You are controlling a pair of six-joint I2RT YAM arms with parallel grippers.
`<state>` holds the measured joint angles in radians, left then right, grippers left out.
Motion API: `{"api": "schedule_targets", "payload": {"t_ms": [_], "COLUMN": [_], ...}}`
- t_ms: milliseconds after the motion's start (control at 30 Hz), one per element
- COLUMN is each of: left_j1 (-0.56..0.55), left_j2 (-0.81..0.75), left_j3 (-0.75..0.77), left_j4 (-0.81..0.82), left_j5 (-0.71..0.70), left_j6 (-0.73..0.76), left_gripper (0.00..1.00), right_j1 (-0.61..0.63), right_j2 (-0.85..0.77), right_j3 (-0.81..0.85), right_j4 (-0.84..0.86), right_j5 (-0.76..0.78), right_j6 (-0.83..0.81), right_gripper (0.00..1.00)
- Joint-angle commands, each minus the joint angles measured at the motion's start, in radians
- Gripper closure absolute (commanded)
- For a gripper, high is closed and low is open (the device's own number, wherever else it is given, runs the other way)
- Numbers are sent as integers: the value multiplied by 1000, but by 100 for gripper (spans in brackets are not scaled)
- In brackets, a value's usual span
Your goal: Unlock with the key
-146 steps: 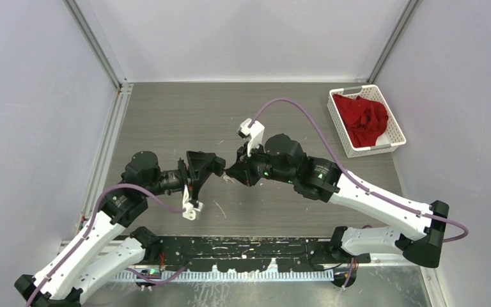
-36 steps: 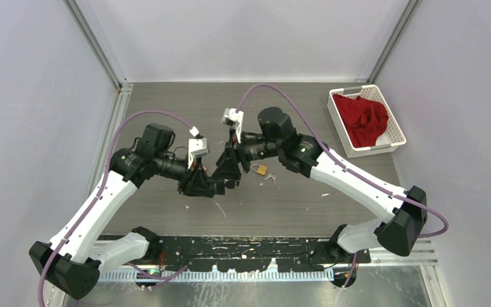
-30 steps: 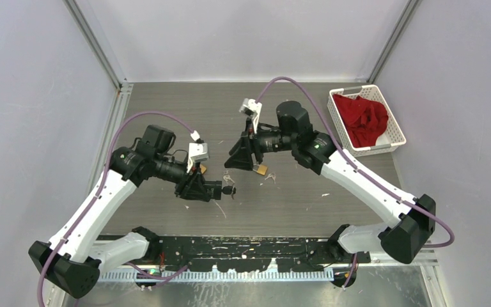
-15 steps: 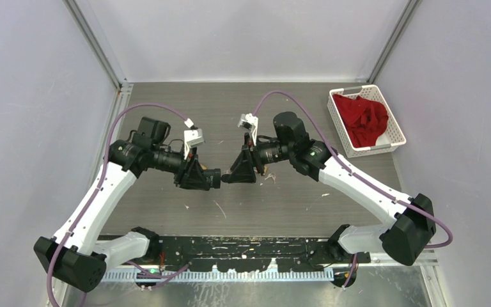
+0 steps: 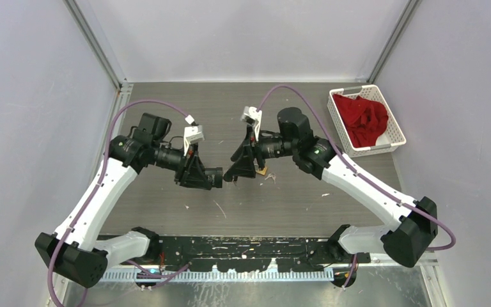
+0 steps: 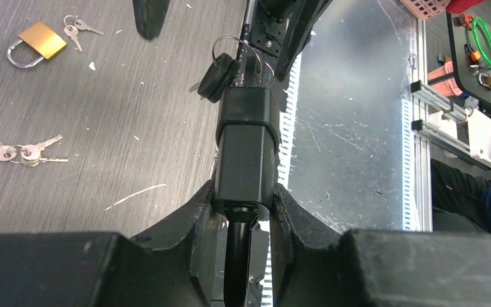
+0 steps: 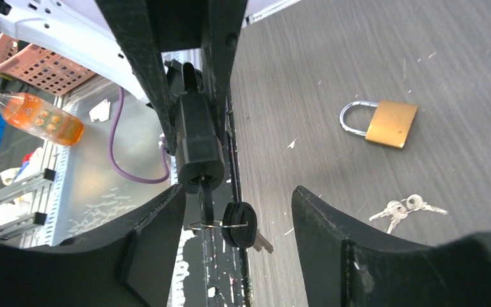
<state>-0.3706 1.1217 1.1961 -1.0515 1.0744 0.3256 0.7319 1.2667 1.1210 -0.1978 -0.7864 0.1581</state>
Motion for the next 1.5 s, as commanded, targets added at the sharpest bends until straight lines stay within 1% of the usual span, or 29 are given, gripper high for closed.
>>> {"api": "schedule_targets", "payload": {"t_ms": [0,100,167,333,367,600,700,867,933,1067,1100,1200,1267,1300,1333,1367,1400,1467], "left_j1": [5,5,6,5,5,5,4,6,5,5,6,7,8,10,11,10,11,12], "left_j2": [-3,-3,-3,4,6,2,-1,-6,-8,-12,-12,-13,-14,-16,-15,-17,-17,-17], "left_j3": [73,81,87,107,111,116,119,122,128,140,144,147,148,154,156,159,160,164], "left_j4": [-22,-29,-29,-23,-20,6,13,21,22,13,11,6,-1,1,1,3,5,10], "left_j5": [106,103,98,95,92,86,88,98,103,99,97,86,80,82,86,91,94,101], "left_j6": [30,34,34,28,27,2,-6,-15,-15,2,7,26,38,39,39,37,35,29], "left_gripper": [100,100,100,100,100,100,100,100,100,100,100,100,100,100,100,100,100,100], "right_j1": [-6,-7,-7,-7,-6,-6,-7,-7,-6,-6,-7,-7,-6,-6,-6,-6,-6,-6], "right_j2": [-47,-21,-5,-6,-11,-32,-25,-11,-8,2,0,-14,-28,-41,-44,-43,-41,-33], "right_j3": [67,50,37,-2,-6,-19,-27,-47,-58,-60,-60,-62,-69,-81,-84,-88,-92,-93], "right_j4": [84,117,117,126,127,128,138,202,234,234,232,231,240,259,261,266,272,285], "right_j5": [-51,-152,-189,-200,-195,-159,-150,-155,-163,-169,-164,-139,-133,-129,-127,-130,-132,-143], "right_j6": [-13,32,46,66,68,73,75,122,142,153,154,170,181,198,197,199,205,216], "right_gripper": [37,45,50,64,65,67,64,63,69,87,89,91,91,58,47,45,46,51]}}
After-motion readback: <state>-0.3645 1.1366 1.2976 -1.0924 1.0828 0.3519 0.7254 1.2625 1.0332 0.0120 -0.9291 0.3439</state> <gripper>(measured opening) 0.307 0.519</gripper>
